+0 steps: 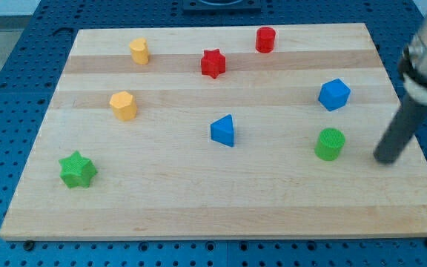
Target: Nudge the blue triangle to the right
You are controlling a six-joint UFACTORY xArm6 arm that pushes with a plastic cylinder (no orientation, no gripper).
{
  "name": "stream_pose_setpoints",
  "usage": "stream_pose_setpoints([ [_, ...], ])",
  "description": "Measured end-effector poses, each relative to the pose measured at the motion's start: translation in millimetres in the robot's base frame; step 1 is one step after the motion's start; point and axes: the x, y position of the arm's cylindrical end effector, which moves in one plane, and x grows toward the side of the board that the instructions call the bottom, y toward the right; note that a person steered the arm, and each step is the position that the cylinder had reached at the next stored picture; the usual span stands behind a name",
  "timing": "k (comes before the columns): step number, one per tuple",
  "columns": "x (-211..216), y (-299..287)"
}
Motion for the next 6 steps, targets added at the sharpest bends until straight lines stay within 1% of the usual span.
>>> stream_pose_setpoints([
  [1,47,-47],
  [2,44,-124],
  [3,27,-154],
  [4,0,-164],
  [5,-28,-192],
  [6,-37,-235],
])
